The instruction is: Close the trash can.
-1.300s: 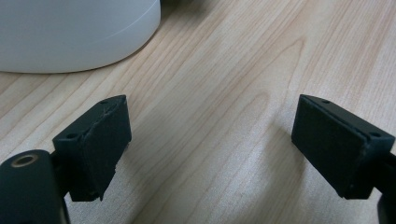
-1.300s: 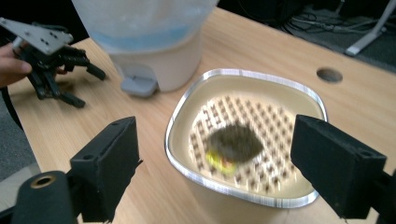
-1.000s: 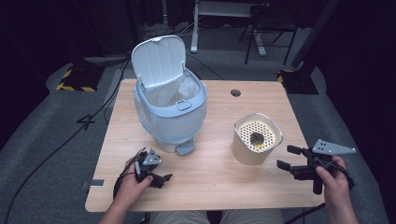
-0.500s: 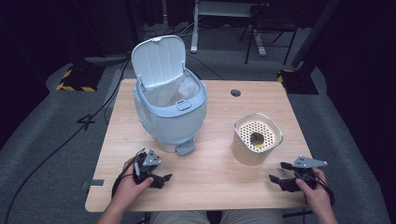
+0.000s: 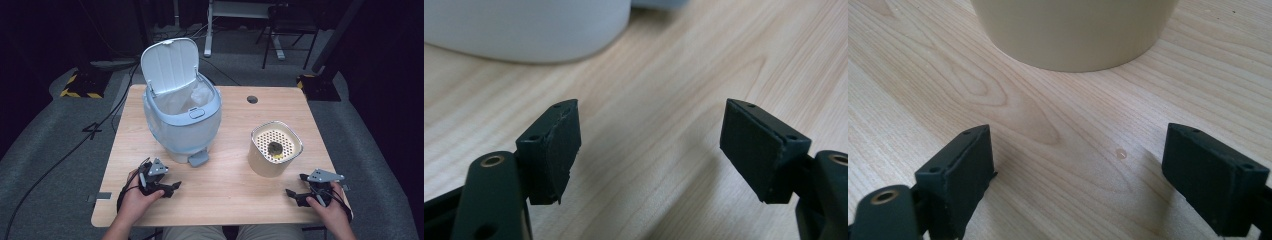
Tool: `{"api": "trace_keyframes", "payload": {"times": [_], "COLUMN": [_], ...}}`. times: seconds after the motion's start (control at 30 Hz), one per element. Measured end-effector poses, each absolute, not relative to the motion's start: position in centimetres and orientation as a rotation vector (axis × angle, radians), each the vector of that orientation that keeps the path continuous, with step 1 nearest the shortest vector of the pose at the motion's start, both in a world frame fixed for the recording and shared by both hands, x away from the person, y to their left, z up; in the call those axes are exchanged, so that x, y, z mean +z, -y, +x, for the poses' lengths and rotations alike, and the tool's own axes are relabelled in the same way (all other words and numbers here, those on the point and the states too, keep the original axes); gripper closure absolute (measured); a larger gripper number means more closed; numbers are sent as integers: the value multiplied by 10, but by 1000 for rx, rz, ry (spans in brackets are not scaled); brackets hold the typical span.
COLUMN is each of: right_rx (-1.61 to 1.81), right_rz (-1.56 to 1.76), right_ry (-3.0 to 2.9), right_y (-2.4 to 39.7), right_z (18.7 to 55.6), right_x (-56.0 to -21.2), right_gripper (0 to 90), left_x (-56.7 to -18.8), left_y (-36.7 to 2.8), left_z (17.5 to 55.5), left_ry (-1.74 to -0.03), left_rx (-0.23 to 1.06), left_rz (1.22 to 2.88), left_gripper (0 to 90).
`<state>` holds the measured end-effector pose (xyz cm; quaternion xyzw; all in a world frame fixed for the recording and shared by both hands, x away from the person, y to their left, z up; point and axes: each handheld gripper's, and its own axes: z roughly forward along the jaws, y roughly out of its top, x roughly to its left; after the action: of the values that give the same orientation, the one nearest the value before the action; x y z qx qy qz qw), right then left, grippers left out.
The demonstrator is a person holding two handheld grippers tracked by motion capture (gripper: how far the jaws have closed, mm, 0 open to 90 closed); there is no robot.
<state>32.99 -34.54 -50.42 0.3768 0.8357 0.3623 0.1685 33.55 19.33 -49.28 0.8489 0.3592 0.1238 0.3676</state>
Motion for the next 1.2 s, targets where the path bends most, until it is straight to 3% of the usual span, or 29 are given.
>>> {"api": "trace_keyframes", "payload": {"times": [0.53, 0.83, 1.2], "right_rx": [1030, 1037, 1033], "right_rz": [1079, 1083, 1094], "right_ry": [-2370, -2371, -2364], "right_y": [345, 345, 344], "right_z": [330, 331, 332], "right_x": [-504, -504, -504], "right_gripper": [133, 141, 140], "left_x": [-422, -376, -329], "left_y": [-222, -237, -255], "left_z": [323, 326, 337], "left_ry": [-999, -976, -862], "left_rx": [360, 455, 479], "left_rz": [1986, 1946, 1909], "left_gripper": [267, 262, 248]}}
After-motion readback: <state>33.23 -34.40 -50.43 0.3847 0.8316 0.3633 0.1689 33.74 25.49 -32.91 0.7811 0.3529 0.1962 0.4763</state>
